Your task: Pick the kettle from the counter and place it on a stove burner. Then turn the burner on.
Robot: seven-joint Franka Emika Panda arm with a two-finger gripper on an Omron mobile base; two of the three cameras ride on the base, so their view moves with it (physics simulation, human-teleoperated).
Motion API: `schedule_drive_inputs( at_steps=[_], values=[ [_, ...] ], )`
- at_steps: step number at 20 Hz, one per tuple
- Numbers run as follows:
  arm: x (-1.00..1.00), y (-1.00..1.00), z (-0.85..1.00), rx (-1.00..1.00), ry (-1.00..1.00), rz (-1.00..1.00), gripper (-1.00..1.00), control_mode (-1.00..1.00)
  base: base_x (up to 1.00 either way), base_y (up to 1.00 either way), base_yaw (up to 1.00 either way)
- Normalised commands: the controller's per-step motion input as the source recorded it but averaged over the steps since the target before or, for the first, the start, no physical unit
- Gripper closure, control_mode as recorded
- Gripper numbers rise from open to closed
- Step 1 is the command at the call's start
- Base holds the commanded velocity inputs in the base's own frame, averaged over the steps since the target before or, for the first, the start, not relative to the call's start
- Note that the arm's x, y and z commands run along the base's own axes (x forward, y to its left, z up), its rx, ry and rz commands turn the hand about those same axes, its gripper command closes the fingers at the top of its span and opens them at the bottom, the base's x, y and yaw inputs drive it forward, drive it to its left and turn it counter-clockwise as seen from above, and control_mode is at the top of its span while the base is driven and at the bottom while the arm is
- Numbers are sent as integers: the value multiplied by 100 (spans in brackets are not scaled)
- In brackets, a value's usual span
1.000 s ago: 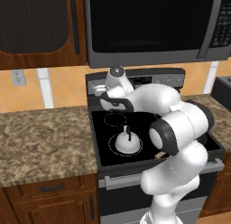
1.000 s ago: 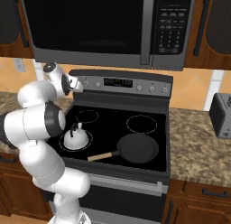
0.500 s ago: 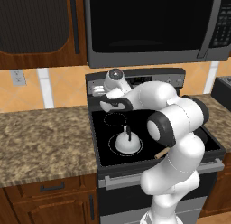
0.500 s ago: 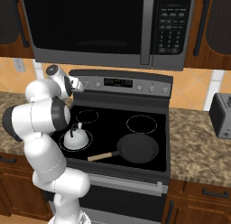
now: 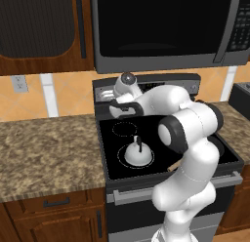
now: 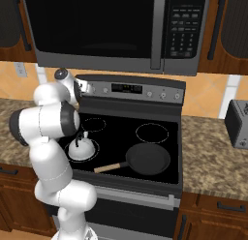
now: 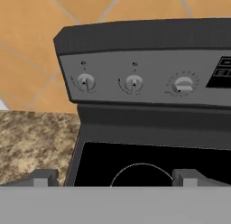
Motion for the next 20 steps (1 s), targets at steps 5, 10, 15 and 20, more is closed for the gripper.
schedule_drive_inputs(
  at_steps=[5,10,15,20],
  values=[
    [11,6,0,0,-17,0,-100,-100,0,0,0],
    [1,6,-5,0,-19,-3,-100,-100,0,0,0],
    [33,30,-11,-4,-2,-7,-100,-100,0,0,0],
    [26,54,1,-3,-2,-12,-100,-100,0,0,0]
  ],
)
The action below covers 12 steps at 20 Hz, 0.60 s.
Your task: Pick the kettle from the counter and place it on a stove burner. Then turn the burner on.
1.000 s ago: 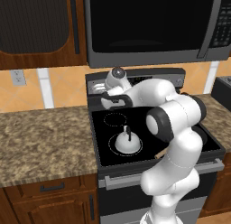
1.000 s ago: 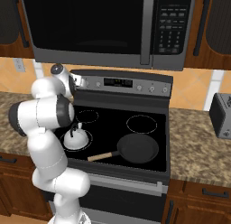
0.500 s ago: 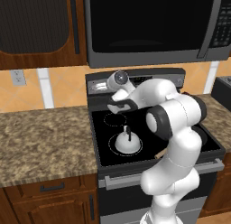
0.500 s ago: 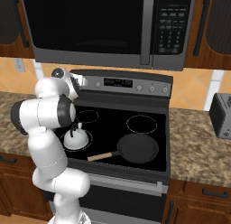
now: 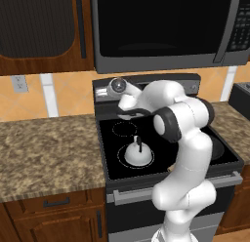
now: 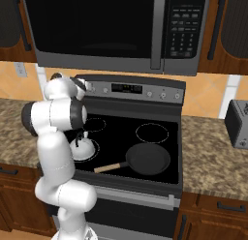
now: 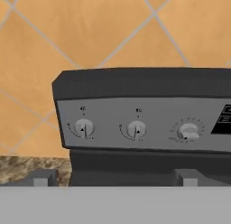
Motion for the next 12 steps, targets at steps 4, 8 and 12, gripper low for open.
schedule_drive_inputs(
  at_steps=[4,8,12],
  values=[
    [3,41,1,0,-7,-9,-100,-100,0,0,0],
    [0,9,-1,0,-6,-1,-100,-100,0,0,0],
    [7,1,-10,0,-11,0,-100,-100,0,0,0]
  ],
)
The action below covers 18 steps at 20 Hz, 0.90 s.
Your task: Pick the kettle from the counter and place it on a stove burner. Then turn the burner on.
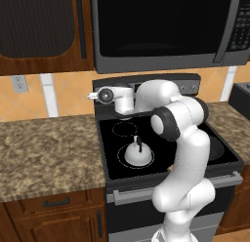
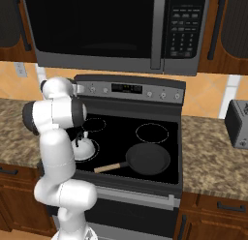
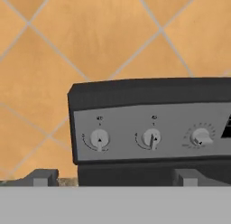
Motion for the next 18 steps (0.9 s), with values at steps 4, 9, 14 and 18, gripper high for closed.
schedule_drive_inputs(
  at_steps=[4,9,14,18],
  values=[
    [20,1,-5,0,-6,0,-100,-100,0,0,0],
    [3,0,-5,0,-3,0,-100,-100,0,0,0],
    [12,0,-1,0,0,0,-100,-100,0,0,0],
    [16,0,0,0,0,0,-100,-100,0,0,0]
  ],
)
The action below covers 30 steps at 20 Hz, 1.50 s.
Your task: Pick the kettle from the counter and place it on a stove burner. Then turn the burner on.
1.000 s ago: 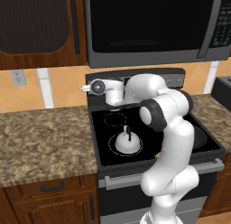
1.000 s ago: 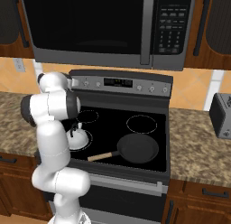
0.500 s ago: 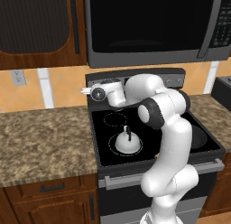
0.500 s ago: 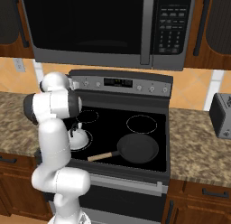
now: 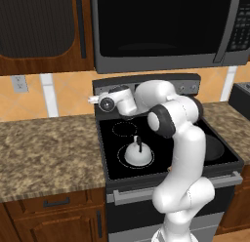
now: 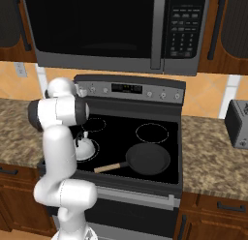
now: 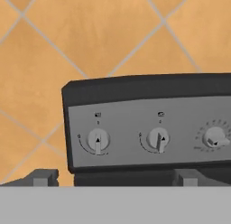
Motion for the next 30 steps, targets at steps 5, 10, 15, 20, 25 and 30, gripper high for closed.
schedule_drive_inputs(
  at_steps=[5,10,15,20,25,30],
  values=[
    [28,0,0,0,0,0,-100,-100,0,0,0],
    [32,0,-1,0,0,0,-100,-100,0,0,0],
    [12,2,-7,0,0,0,-100,-100,0,0,0],
    [0,19,-9,0,0,0,-100,-100,0,0,0],
    [5,0,0,0,0,3,-100,-100,0,0,0],
    [14,0,-2,0,0,4,-100,-100,0,0,0]
  ],
)
